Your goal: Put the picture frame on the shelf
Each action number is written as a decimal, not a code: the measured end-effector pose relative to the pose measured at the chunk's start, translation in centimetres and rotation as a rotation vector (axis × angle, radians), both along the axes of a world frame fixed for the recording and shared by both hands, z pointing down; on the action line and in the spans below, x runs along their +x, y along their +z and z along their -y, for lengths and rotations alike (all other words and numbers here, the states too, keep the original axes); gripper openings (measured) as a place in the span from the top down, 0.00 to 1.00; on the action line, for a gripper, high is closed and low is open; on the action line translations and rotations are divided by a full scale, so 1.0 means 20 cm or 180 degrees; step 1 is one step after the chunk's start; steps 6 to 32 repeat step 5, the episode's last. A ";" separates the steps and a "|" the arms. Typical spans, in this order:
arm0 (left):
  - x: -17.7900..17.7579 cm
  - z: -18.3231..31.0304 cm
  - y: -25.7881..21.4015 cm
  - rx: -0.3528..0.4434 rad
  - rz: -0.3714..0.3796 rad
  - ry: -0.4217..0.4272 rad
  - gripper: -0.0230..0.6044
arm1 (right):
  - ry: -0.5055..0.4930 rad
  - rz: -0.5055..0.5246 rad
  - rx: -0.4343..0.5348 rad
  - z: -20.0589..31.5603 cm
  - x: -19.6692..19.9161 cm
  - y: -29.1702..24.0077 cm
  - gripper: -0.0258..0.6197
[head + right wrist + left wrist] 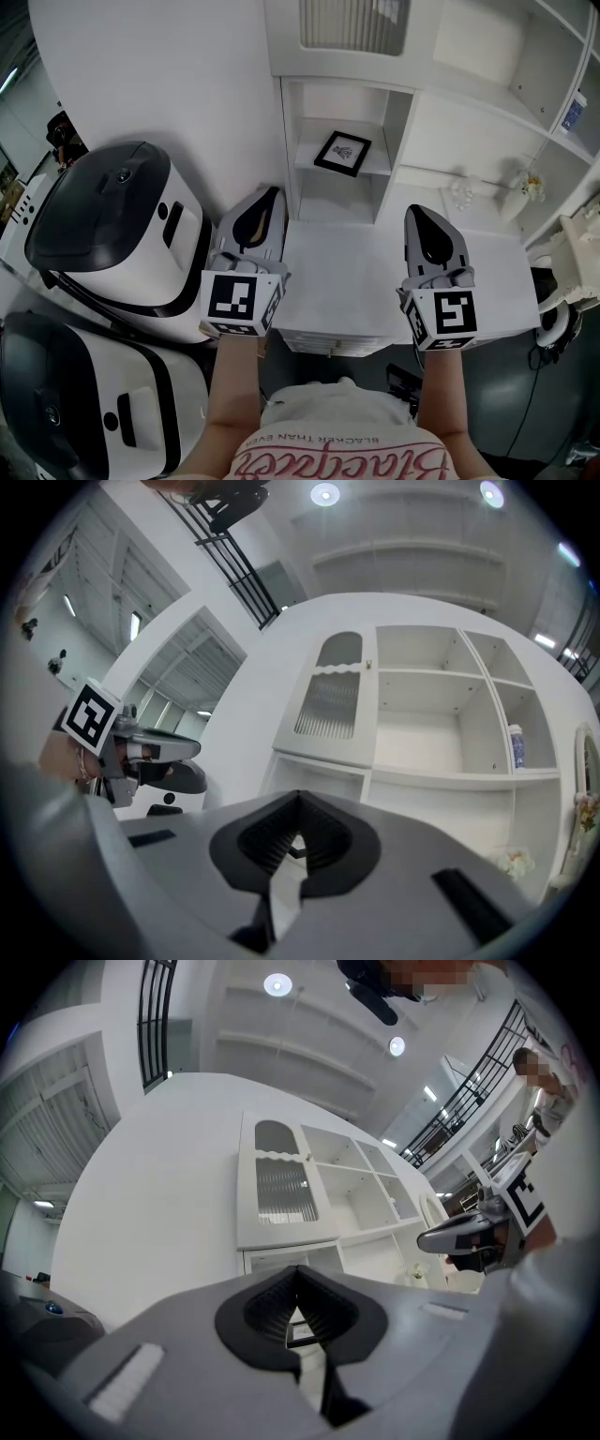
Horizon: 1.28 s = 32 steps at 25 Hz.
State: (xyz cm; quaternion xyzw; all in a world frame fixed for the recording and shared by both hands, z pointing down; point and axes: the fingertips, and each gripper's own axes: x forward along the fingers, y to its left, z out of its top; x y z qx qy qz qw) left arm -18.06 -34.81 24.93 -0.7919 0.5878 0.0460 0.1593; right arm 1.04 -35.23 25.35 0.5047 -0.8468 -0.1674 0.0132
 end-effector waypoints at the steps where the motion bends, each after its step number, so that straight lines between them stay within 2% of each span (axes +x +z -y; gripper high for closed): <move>1: 0.00 0.00 0.00 0.0000 0.0002 0.0001 0.95 | -0.0001 -0.0007 0.0002 0.00 0.00 0.00 0.95; 32: 0.01 0.01 0.01 -0.0001 0.0020 0.0011 0.95 | -0.0009 -0.0017 0.0007 0.01 0.00 0.00 0.95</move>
